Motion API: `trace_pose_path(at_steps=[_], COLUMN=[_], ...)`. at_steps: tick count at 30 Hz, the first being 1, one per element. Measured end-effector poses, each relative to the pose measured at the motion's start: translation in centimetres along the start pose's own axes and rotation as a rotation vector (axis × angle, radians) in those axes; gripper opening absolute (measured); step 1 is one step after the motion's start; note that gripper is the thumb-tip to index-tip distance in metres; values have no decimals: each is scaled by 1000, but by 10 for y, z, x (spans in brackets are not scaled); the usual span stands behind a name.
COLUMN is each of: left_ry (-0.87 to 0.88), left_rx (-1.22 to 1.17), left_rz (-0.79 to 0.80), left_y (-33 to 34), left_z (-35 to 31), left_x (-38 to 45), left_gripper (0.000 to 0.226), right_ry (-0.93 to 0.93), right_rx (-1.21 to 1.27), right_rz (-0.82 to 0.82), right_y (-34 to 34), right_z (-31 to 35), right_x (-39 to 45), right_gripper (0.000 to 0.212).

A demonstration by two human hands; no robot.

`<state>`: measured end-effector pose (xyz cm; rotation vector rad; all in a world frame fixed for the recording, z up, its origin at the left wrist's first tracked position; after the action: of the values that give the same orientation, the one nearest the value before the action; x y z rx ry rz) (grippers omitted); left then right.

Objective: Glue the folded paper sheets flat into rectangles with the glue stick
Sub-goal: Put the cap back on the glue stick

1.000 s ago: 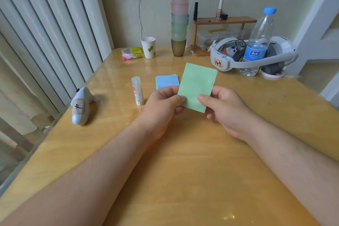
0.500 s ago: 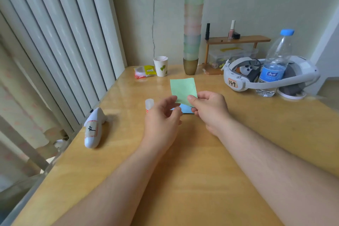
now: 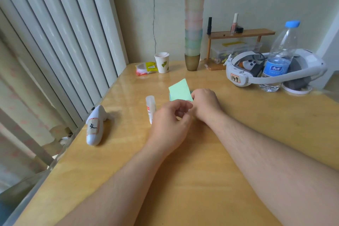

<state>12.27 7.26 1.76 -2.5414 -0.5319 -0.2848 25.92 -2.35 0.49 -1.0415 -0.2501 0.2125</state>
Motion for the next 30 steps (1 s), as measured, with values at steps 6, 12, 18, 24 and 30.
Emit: trace_pose_path(at_steps=[6,12,18,24,30], left_ry=[119,186,-103,-349,-294], left_rx=[39,168,29,-106,130], left_rz=[10,-141,-337,-116,-104], left_y=[0,-51,-107,-75,-73], left_z=[-12,-20,24,64,66], left_x=[-5,-1,5,0,3], left_gripper=[20,46,67,86,76], right_ry=[29,-27,-81,-109,-173], right_rx=[57,357,465,604,691], right_rz=[0,-48,-61,31,68], right_y=[-2,-14,-32,-25,-13], right_z=[-1,-12,-24,-28,-29], right_x=[-7,-28,-59,-83,-102], right_gripper=[45,38,15,16,20])
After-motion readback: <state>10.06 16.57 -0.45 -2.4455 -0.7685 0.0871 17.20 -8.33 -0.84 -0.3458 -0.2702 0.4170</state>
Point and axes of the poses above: each hand's wrist, its own x-axis towards the middle knuckle, its own y-axis out of the palm, z = x × y, the point moved 10 cm from there along x, towards the middle knuckle, and after that the axes turned 3 degrees about z, right-handed, at the moved point
